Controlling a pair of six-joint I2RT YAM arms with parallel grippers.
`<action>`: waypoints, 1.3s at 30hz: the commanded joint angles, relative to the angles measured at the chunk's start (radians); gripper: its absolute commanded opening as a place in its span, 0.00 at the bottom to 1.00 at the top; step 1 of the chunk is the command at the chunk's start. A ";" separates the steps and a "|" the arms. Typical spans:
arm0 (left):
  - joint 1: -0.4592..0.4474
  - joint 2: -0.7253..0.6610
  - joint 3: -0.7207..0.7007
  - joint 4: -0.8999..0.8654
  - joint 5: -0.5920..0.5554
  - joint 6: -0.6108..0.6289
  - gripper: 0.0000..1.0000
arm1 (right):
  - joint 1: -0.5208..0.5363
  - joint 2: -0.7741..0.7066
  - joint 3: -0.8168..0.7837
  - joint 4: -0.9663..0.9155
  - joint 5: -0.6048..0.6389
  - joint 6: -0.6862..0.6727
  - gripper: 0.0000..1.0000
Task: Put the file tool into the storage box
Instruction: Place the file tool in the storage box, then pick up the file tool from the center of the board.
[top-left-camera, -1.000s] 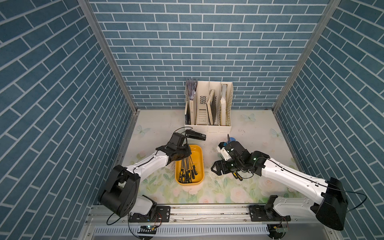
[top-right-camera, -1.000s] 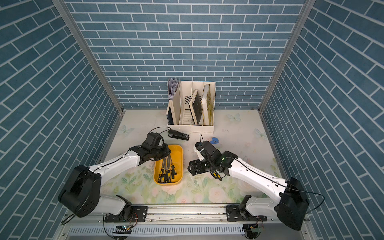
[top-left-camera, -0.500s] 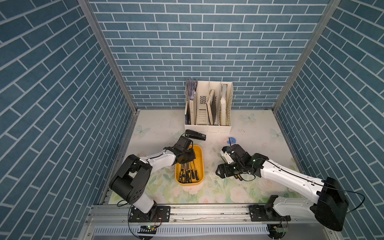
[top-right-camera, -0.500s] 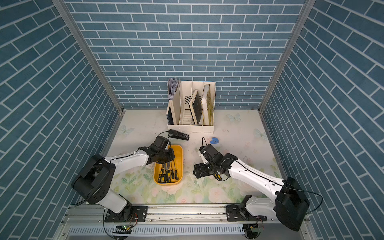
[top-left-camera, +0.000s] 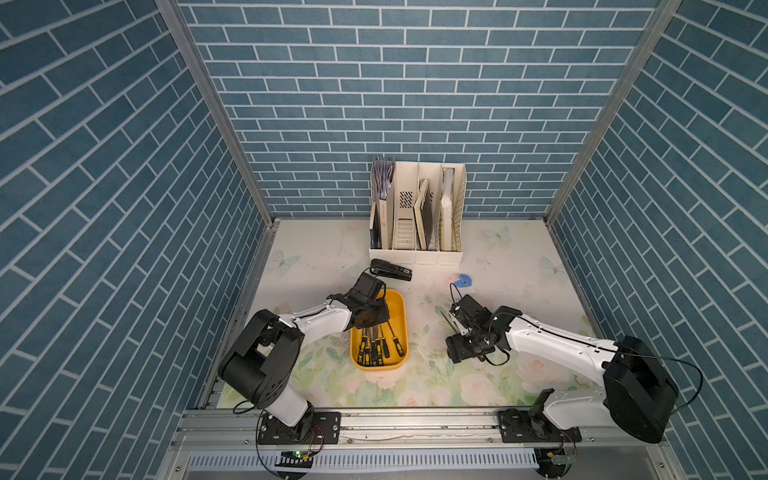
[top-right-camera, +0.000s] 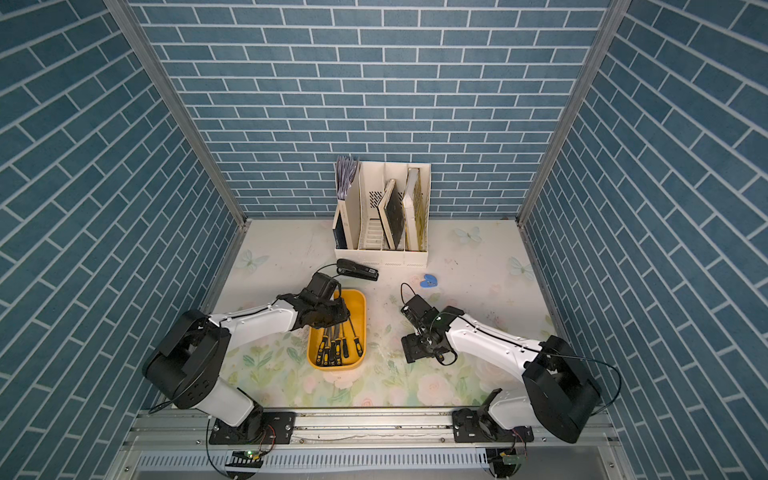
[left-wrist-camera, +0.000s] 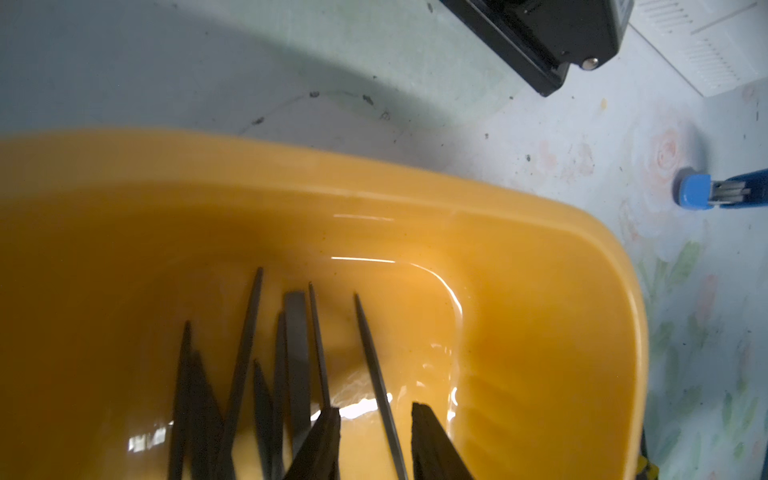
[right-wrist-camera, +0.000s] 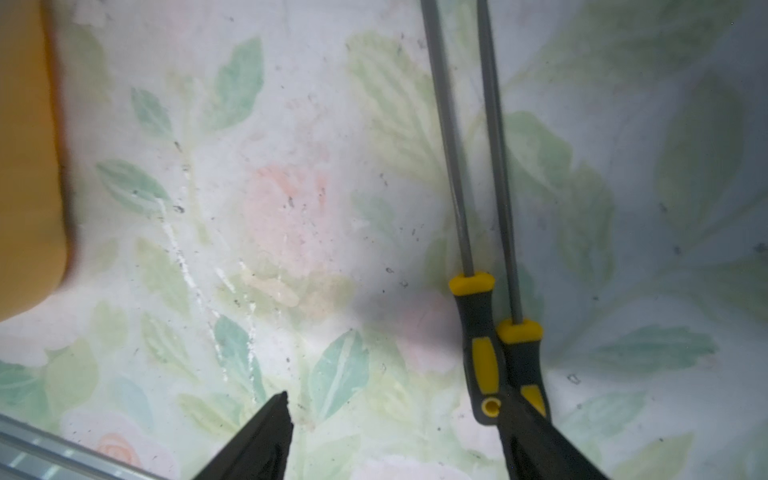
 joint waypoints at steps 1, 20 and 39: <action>-0.002 -0.036 -0.011 -0.036 -0.019 0.015 0.35 | -0.004 0.030 0.006 -0.010 0.045 -0.046 0.80; -0.004 -0.163 0.073 -0.128 -0.018 0.033 0.36 | -0.010 0.098 -0.040 0.070 -0.007 -0.046 0.59; -0.004 -0.244 0.062 -0.073 0.068 -0.007 0.49 | 0.057 0.060 -0.004 0.053 -0.015 -0.026 0.15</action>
